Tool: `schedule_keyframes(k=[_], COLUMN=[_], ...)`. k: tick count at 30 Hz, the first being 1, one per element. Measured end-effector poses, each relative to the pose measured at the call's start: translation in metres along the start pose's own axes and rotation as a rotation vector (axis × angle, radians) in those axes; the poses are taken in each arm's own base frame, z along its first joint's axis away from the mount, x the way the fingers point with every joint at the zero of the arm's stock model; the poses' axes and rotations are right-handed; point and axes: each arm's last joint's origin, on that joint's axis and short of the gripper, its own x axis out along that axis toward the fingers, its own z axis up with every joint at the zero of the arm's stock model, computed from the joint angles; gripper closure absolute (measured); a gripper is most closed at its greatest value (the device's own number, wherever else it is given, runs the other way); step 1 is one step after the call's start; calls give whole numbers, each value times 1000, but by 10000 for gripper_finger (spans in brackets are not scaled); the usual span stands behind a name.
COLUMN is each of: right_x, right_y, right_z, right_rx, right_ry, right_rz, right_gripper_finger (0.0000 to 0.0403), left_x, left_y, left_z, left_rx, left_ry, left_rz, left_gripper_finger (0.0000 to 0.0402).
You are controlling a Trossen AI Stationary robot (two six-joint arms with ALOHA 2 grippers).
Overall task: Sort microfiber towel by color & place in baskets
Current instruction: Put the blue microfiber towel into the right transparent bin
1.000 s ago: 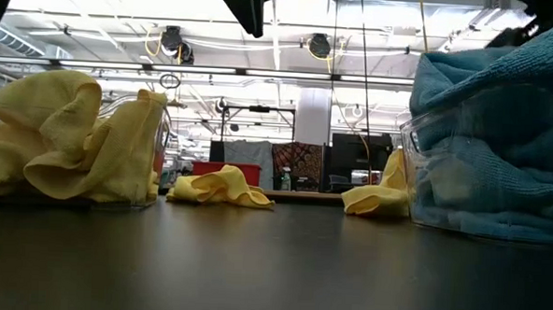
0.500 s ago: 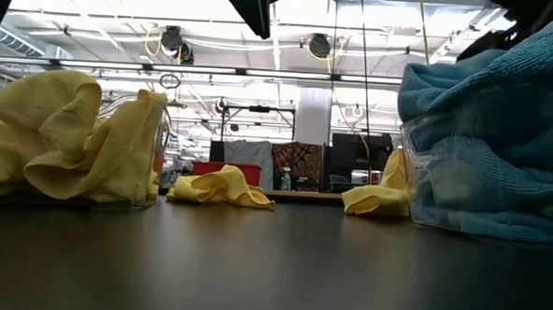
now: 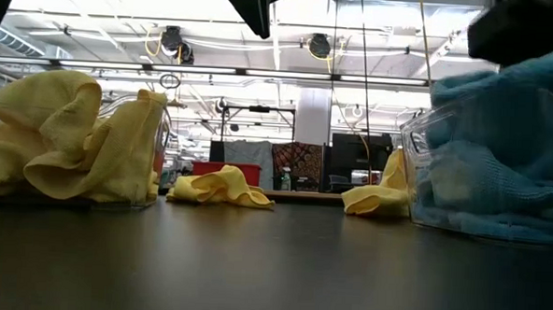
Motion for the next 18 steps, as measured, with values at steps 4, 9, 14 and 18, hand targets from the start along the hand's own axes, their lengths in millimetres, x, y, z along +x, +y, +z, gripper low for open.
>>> schedule_keyframes(k=[4,9,14,18], right_x=[17,37,40,26], right_y=[-2,-5,-5,-4], right_z=[-2,-4,-5,-6], right_rx=[32,43,74,112], right_ry=[91,174,184,152], right_rz=[-27,-54,-53,-33], right_gripper_finger=[381,387,386,373], left_x=[0,0,0,0], left_y=[0,0,-1,-1], left_z=[0,0,0,-1], left_rx=[0,-16,-23,-23], left_ry=[0,0,7,8], left_rz=[0,0,-3,-4], left_gripper_finger=[298,298,298,298])
